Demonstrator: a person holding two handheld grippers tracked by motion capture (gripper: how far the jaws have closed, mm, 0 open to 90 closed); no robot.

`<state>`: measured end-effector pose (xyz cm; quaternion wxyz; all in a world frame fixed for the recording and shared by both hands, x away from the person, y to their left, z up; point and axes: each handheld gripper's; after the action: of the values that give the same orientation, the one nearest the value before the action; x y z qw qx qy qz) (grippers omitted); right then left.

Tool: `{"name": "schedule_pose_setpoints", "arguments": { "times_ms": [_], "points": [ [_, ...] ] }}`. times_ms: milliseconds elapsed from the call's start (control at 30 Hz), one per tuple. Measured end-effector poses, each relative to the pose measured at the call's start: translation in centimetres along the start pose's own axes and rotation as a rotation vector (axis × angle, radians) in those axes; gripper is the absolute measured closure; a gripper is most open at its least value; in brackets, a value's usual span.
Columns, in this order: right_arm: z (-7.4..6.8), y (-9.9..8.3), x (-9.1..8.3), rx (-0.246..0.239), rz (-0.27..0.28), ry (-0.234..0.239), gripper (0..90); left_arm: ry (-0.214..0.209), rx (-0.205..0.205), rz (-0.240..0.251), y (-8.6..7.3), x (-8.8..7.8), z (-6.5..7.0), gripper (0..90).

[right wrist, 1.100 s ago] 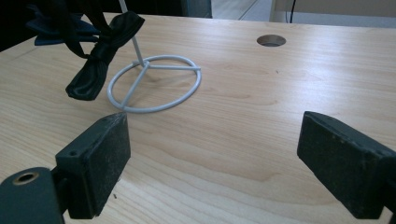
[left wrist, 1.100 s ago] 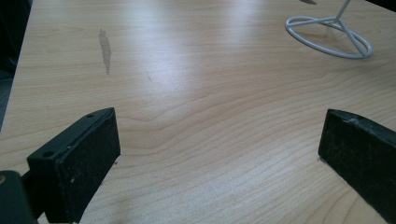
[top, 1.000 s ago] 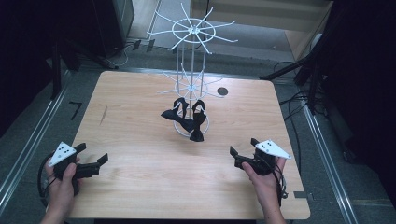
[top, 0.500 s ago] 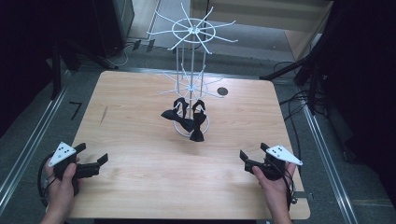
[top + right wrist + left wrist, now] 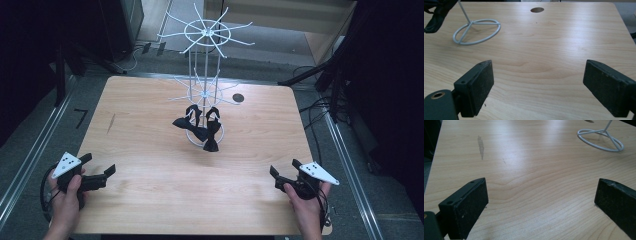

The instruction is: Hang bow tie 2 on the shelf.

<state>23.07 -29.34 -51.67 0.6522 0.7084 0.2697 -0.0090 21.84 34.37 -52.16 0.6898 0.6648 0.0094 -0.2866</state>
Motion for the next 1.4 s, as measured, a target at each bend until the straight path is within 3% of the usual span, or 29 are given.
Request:
{"name": "schedule_pose_setpoints", "arguments": {
  "times_ms": [933,1400],
  "points": [
    [4.3,-2.9,-3.9,0.029,-0.03,-0.089,10.2,0.004,0.001,0.001,0.0,0.0,0.0,0.0],
    [5.5,-4.1,-5.5,0.065,-0.04,-0.112,11.0,0.005,0.003,0.001,0.0,0.0,0.1,0.0]
  ]
}}
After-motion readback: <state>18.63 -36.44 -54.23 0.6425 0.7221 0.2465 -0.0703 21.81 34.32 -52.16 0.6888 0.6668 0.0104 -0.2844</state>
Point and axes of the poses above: each handheld gripper's, and its own axes: x roughly forward along the jaws, y roughly out of its top, z roughly to its right, and after that the axes turned 4 degrees about z, right-handed
